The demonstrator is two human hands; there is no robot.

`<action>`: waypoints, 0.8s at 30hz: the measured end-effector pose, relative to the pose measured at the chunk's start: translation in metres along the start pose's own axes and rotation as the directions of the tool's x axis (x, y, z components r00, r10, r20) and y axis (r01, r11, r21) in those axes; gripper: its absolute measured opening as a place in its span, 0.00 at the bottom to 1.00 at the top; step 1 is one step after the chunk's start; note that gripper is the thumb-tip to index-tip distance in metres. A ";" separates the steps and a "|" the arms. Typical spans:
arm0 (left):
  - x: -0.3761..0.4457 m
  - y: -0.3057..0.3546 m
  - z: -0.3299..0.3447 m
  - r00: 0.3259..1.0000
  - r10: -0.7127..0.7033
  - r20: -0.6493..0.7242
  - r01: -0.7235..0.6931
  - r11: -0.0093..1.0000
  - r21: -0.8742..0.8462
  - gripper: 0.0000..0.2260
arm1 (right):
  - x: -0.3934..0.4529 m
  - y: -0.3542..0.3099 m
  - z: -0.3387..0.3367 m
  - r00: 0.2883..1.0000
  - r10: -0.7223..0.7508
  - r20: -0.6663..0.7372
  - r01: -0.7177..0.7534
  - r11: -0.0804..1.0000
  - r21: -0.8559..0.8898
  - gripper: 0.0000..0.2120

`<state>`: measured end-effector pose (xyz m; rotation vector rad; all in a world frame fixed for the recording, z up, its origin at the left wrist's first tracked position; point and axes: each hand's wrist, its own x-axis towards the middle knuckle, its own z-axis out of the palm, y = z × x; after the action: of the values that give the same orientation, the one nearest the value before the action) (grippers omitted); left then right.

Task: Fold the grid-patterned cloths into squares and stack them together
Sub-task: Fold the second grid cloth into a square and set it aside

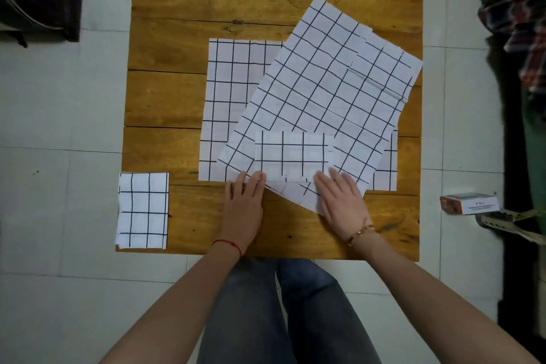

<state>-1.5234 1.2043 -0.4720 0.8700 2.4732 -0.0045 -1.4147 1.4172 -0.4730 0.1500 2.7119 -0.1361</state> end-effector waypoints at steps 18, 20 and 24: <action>0.039 0.011 -0.024 0.847 -0.531 -0.030 0.403 0.678 -0.614 0.13 | 0.124 0.003 -0.055 0.935 0.201 -0.293 -0.108 0.947 0.303 0.05; 0.045 0.014 -0.025 0.836 -0.549 -0.007 0.431 0.663 -0.612 0.13 | 0.136 0.001 -0.056 0.951 0.169 -0.260 -0.101 0.962 0.255 0.06; 0.051 0.018 -0.028 0.815 -0.580 0.011 0.480 0.663 -0.574 0.12 | 0.147 -0.002 -0.054 0.973 0.167 -0.161 -0.134 0.971 0.197 0.08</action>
<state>-1.5597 1.2531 -0.4683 -0.1334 2.5752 0.5838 -1.5703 1.4344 -0.4847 0.4422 2.8472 -0.3451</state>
